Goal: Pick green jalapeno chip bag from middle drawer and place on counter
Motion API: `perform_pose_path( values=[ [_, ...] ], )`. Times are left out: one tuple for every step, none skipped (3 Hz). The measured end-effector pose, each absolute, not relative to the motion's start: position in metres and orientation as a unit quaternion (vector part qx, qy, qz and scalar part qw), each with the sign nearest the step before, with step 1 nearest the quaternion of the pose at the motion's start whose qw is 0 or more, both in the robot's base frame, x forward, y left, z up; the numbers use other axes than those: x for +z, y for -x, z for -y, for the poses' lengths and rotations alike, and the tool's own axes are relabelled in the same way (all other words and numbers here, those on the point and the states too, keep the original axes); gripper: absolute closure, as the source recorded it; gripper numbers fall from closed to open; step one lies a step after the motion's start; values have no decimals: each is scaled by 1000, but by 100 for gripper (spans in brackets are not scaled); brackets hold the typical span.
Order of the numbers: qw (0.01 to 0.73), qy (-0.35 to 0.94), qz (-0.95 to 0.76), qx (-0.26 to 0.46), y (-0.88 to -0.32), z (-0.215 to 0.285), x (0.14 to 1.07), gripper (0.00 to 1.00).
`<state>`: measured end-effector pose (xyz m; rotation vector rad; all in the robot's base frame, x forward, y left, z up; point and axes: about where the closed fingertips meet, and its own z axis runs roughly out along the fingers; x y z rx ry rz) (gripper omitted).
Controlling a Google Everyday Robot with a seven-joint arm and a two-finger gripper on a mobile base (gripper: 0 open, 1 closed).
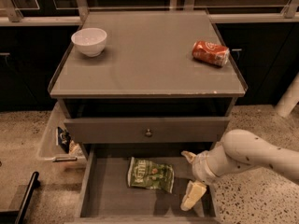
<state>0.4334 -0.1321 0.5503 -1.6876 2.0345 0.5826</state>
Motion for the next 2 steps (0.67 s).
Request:
perform_pose_path(
  values=[
    [231, 620, -722, 202, -436, 118, 513, 0],
    [254, 630, -711, 180, -447, 105, 481, 0]
  ],
)
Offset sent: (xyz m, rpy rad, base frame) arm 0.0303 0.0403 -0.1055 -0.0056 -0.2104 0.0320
